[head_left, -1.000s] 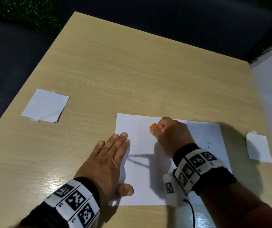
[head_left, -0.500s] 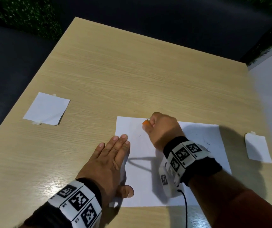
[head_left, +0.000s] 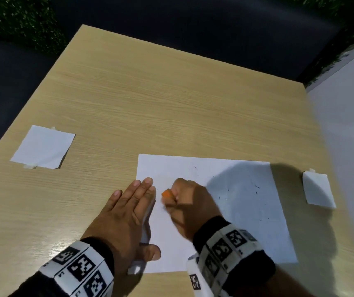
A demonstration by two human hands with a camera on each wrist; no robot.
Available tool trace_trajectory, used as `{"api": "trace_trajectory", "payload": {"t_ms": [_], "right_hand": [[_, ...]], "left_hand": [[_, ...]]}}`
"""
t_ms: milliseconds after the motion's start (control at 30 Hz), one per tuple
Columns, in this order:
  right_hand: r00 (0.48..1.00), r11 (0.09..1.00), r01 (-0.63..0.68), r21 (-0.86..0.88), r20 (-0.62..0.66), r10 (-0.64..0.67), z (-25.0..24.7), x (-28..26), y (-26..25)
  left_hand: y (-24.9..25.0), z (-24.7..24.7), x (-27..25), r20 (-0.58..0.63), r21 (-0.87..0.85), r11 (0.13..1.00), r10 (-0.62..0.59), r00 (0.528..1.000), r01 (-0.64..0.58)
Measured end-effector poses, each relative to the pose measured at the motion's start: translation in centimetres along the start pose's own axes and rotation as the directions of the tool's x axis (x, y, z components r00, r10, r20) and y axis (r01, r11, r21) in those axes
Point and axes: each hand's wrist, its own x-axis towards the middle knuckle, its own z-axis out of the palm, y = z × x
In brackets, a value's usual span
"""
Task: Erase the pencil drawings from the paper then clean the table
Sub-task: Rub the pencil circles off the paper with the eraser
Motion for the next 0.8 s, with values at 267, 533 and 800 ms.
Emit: {"api": "trace_trajectory", "payload": {"t_ms": [267, 533, 800], "right_hand": [[0.939, 0.967, -0.252, 0.019, -0.236, 0.249, -1.9, 0.4, 4.1], [0.967, 0.978, -0.192, 0.085, -0.152, 0.203, -1.1, -1.3, 4.2], [0.938, 0.855, -0.247, 0.455, -0.107, 0.328, -5.0, -5.5, 7.2]], "left_hand": [[-0.2, 0.5, 0.2, -0.090, 0.053, 0.999, 0.013, 0.996, -0.009], [0.3, -0.1, 0.0, -0.136, 0.046, 0.999, 0.019, 0.991, -0.013], [0.1, -1.1, -1.4, -0.091, -0.042, 0.999, -0.010, 0.996, 0.007]]}}
